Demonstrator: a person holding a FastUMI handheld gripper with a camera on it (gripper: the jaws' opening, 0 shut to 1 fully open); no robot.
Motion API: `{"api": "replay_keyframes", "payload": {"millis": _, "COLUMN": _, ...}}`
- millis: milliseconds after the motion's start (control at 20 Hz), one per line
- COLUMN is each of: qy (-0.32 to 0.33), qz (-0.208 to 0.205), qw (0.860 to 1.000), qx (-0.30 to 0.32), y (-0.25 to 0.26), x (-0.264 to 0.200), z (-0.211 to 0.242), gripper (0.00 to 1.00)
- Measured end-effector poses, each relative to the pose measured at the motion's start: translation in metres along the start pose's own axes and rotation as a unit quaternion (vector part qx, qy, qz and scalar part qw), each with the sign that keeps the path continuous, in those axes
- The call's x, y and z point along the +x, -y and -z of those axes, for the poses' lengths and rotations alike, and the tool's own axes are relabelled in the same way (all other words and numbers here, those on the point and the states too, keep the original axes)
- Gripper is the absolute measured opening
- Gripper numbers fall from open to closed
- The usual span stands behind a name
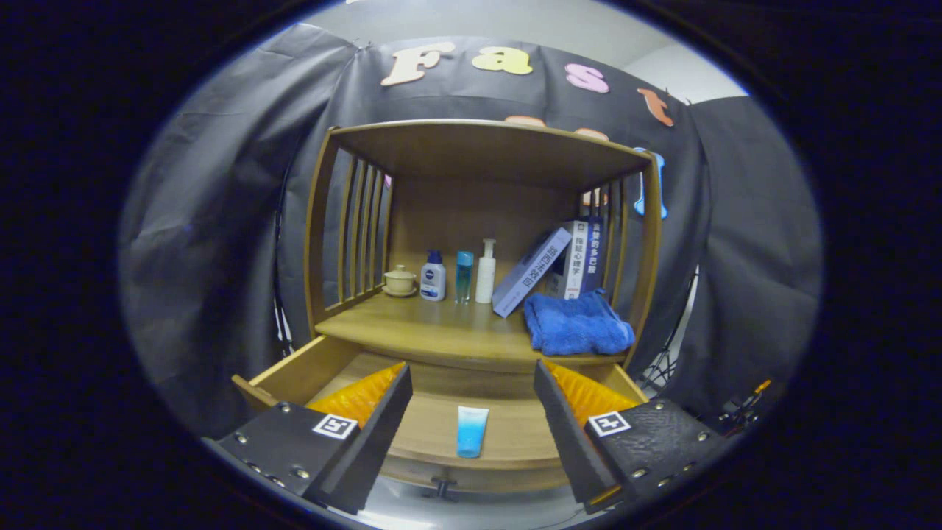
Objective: Pull open the drawer, take out the items inside it, and place them on the countertop above the cabinet.
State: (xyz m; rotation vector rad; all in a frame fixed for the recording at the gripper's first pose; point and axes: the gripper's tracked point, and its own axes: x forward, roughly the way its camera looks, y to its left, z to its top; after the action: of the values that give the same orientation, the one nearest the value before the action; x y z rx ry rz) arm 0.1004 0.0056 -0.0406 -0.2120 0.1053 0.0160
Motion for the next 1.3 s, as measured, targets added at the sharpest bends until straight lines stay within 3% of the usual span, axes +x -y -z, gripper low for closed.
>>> {"api": "replay_keyframes", "payload": {"millis": 200, "qy": -0.036, "qz": -0.004, "qw": 0.999, "qx": 0.001, "y": 0.001, "x": 0.034, "z": -0.002, "gripper": 0.98}}
{"api": "replay_keyframes", "payload": {"millis": 400, "qy": -0.14, "qz": -0.015, "qw": 0.99, "qx": -0.002, "y": -0.001, "x": 0.07, "z": 0.046, "gripper": 0.98}}
{"api": "replay_keyframes", "payload": {"millis": 550, "qy": -0.227, "qz": -0.025, "qw": 0.974, "qx": 0.0, "y": -0.001, "x": 0.087, "z": 0.093, "gripper": 0.99}}
{"api": "replay_keyframes", "payload": {"millis": 650, "qy": -0.28, "qz": -0.007, "qw": 0.96, "qx": -0.009, "y": 0.007, "x": 0.092, "z": 0.123, "gripper": 0.99}}
{"api": "replay_keyframes", "payload": {"millis": 800, "qy": -0.361, "qz": 0.0, "qw": 0.932, "qx": 0.005, "y": 0.009, "x": 0.095, "z": 0.17, "gripper": 0.99}}
{"api": "replay_keyframes", "payload": {"millis": 900, "qy": -0.378, "qz": -0.004, "qw": 0.926, "qx": -0.01, "y": 0.009, "x": 0.098, "z": 0.178, "gripper": 0.99}}
{"api": "replay_keyframes", "payload": {"millis": 1000, "qy": -0.393, "qz": -0.017, "qw": 0.919, "qx": -0.02, "y": 0.002, "x": 0.102, "z": 0.181, "gripper": 0.91}}
{"api": "replay_keyframes", "payload": {"millis": 1150, "qy": -0.456, "qz": -0.024, "qw": 0.89, "qx": -0.01, "y": -0.003, "x": 0.095, "z": 0.207, "gripper": 0.71}}
{"api": "replay_keyframes", "payload": {"millis": 1300, "qy": -0.479, "qz": -0.028, "qw": 0.878, "qx": -0.011, "y": -0.005, "x": 0.091, "z": 0.214, "gripper": 0.74}}
